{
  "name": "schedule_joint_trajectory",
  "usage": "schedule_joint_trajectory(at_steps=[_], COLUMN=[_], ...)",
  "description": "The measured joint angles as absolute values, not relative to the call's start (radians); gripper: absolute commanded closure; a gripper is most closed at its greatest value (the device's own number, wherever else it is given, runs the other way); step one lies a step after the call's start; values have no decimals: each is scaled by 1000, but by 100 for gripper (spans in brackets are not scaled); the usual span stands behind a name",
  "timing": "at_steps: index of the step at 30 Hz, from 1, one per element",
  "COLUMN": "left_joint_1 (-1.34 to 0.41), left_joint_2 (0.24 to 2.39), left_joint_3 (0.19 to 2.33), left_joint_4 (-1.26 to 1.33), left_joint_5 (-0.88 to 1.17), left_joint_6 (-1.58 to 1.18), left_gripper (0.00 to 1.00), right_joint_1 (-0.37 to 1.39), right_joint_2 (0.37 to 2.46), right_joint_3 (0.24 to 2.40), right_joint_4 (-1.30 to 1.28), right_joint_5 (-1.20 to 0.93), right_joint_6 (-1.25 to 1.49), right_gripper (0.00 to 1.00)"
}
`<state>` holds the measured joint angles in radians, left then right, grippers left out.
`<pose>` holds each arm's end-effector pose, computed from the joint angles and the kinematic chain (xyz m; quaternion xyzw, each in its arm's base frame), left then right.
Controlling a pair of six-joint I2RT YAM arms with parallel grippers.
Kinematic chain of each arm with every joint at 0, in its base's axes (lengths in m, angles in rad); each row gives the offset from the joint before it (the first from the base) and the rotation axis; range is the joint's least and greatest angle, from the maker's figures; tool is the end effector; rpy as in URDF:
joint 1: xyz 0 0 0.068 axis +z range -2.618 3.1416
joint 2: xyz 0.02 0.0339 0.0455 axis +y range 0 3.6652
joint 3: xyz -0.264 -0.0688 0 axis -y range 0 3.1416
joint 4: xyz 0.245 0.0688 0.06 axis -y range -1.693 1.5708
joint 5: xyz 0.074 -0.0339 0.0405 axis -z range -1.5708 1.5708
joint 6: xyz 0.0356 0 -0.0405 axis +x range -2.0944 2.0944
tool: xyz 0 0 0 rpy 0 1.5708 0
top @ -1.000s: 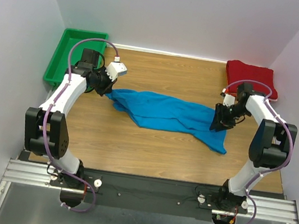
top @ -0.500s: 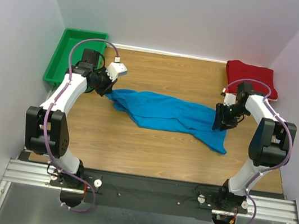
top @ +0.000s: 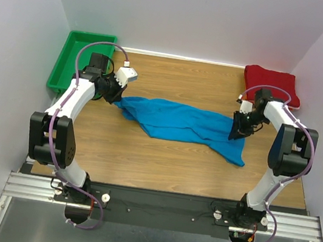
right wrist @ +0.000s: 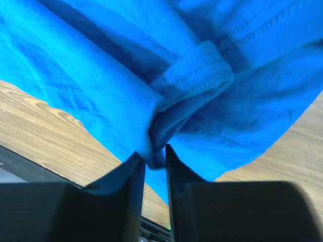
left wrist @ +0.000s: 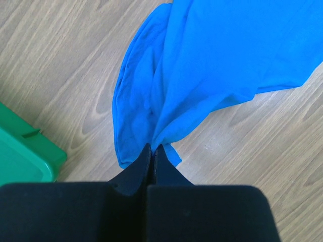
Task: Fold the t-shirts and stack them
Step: Flatten the tshirt out
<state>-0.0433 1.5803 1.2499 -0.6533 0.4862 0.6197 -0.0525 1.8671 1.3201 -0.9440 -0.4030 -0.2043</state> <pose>0.3311 -0.0310 0.2669 0.3682 0.8558 -0.1411 0.3347 0.3463 -0.0042 0.1834 -0.0822 0.9756 0.1933 0.0644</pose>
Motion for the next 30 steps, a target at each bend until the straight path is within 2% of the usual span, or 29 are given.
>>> schedule_joint_trajectory(at_steps=[3, 4, 13, 22, 30], left_joint_1=[-43, -43, -6, 73, 77], left_joint_2=[1580, 1580, 1580, 1583, 1579], left_joint_3=[1250, 1251, 1279, 1520, 1528], left_joint_4=[-653, -653, -673, -735, -761], left_joint_5=[486, 486, 509, 535, 535], left_joint_6=[619, 619, 612, 601, 613], left_gripper=[100, 100, 100, 100, 100], right_joint_1=[-52, -52, -52, -52, -54], right_joint_2=[1873, 1874, 1851, 1798, 1772], right_joint_3=[1330, 1334, 1427, 1865, 1829], right_joint_4=[-945, -946, -1023, -1097, -1131], right_joint_5=[-414, -420, -442, -450, -453], right_joint_6=[-199, -196, -191, -175, -187], right_gripper=[92, 99, 100, 99, 99])
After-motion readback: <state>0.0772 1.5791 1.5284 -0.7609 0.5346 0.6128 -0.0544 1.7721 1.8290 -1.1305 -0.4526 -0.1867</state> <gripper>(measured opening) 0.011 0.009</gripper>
